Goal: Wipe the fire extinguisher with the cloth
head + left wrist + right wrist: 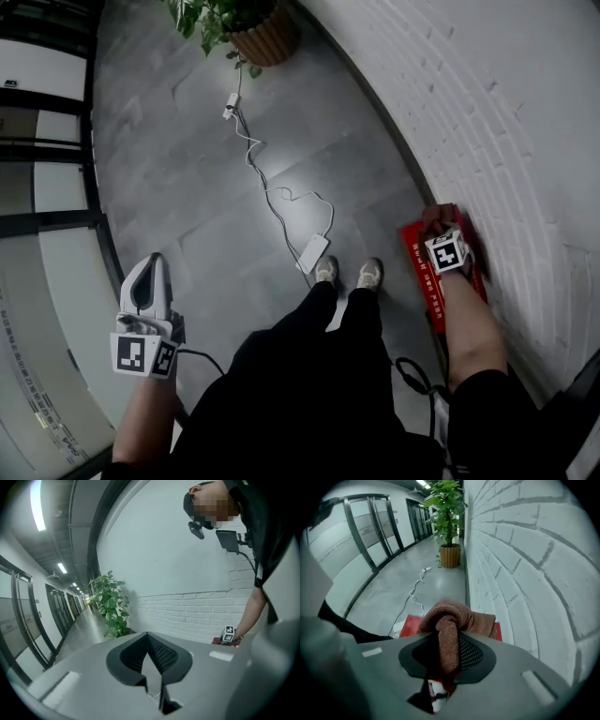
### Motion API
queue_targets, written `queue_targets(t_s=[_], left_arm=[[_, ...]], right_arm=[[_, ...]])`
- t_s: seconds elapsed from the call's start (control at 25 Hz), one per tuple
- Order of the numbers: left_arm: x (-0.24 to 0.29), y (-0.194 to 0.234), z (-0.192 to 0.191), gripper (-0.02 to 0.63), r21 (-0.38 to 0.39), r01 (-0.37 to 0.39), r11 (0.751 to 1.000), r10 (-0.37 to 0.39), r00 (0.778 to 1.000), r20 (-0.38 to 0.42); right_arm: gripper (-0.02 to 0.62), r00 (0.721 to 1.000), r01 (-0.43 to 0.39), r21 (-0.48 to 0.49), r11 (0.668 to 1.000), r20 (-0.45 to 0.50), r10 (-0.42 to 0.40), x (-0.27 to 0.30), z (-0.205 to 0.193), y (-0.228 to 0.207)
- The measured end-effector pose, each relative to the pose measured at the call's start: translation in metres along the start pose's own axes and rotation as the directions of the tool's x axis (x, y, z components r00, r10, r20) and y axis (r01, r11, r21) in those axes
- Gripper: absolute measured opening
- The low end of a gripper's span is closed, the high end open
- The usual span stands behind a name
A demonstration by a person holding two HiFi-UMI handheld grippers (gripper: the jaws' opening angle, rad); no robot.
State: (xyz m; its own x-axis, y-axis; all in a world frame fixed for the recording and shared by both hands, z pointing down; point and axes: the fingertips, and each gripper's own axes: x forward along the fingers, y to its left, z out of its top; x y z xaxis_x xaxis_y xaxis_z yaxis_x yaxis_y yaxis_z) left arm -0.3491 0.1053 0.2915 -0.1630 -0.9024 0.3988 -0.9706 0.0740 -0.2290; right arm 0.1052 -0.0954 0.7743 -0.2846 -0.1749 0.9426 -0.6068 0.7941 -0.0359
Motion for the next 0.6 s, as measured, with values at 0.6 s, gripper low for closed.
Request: queue_targets(t_s=[0.6], left_arm=[[0.092,-0.121,0.044,-0.002,0.075,0.369,0.926,-0.375,0.923,0.089]], right_arm=[[0.083,0.98,0.184,0.459,0.869,-0.157,-0.125,-0.128,-0.299,0.025]])
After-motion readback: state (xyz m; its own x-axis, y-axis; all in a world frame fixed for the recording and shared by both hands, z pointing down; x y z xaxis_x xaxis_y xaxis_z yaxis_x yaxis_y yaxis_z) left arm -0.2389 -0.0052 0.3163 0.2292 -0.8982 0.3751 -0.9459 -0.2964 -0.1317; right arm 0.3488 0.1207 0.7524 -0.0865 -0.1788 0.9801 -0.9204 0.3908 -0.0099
